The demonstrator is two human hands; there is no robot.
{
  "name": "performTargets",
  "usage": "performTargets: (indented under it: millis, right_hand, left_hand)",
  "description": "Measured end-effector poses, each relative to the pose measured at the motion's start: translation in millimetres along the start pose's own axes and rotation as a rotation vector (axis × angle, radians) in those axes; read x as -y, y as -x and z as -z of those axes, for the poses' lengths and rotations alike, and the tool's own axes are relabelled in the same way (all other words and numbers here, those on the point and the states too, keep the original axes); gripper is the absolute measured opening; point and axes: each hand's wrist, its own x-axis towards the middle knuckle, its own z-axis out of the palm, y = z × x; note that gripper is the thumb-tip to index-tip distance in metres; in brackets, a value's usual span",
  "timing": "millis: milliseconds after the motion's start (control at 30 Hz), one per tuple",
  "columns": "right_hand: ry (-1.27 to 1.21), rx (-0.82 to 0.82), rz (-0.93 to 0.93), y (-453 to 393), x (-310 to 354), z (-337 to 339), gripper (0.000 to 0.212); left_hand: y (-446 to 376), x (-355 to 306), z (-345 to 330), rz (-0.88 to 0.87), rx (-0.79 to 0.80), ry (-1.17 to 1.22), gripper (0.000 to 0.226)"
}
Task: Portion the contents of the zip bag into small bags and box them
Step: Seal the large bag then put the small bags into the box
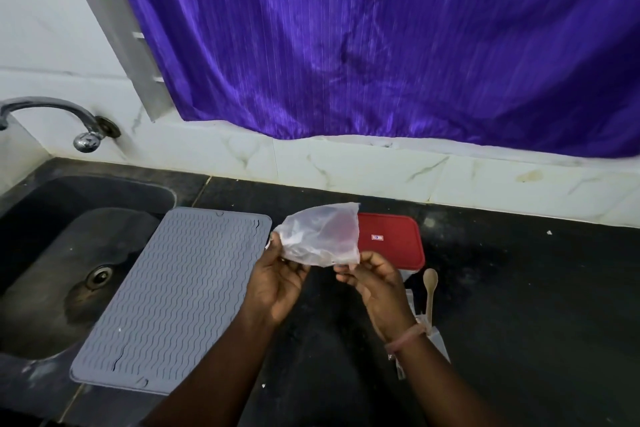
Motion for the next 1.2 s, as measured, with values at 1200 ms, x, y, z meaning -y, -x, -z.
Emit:
performTargets:
  millis: [1200]
  right_hand:
    - [-0.055,-0.168,0.177,-17,25,8,0.026]
  left_hand:
    - [12,9,19,0.25,-0.033,-0.085,0.053]
